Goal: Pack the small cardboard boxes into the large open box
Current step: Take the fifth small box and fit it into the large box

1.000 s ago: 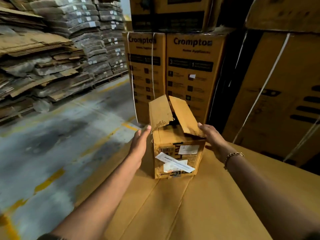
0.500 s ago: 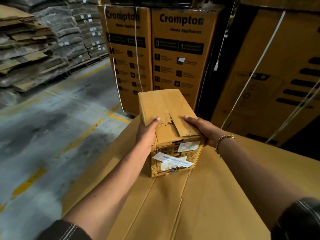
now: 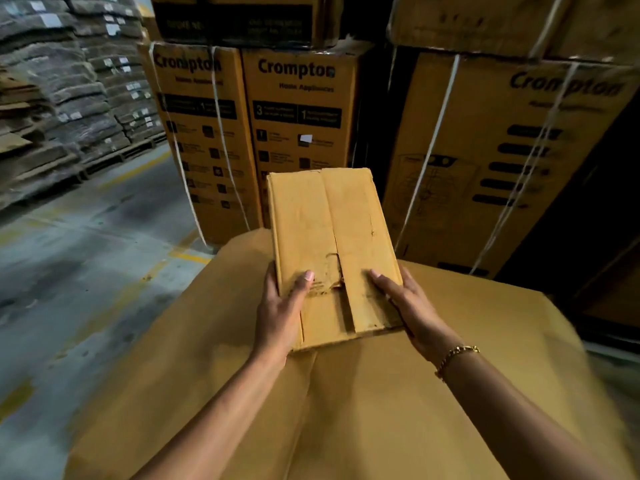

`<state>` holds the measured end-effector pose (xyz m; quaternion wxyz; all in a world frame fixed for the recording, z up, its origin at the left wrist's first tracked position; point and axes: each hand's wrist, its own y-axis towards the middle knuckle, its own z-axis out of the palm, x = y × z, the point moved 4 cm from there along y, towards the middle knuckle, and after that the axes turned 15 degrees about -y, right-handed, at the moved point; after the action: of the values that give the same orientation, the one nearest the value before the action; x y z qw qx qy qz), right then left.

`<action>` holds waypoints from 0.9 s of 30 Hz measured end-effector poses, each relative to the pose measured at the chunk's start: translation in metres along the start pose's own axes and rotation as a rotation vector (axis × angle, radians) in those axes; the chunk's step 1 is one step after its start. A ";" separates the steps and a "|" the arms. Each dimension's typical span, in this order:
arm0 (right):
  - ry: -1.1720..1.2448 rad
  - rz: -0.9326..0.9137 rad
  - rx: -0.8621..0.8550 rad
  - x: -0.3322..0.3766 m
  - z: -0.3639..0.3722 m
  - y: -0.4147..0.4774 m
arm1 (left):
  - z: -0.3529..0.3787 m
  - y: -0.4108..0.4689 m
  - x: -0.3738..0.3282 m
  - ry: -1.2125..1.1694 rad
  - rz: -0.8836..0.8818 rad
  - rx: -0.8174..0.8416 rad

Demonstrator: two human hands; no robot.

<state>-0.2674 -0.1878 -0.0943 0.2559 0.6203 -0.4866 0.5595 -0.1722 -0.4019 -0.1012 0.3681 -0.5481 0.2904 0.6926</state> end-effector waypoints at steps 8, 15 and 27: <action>0.019 -0.061 -0.304 -0.031 -0.155 -0.168 | 0.157 -0.128 -0.006 -0.018 0.089 0.278; 0.027 -0.139 -0.521 -0.063 -0.317 -0.344 | 0.319 -0.282 -0.018 -0.133 0.128 0.519; -0.085 -0.169 -0.971 -0.093 -0.532 -0.570 | 0.573 -0.474 -0.024 -0.303 0.117 0.902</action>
<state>0.0125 0.5252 0.0765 0.5398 0.4887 -0.6492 0.2196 -0.0888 0.3211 0.0548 0.5677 -0.2095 0.5355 0.5892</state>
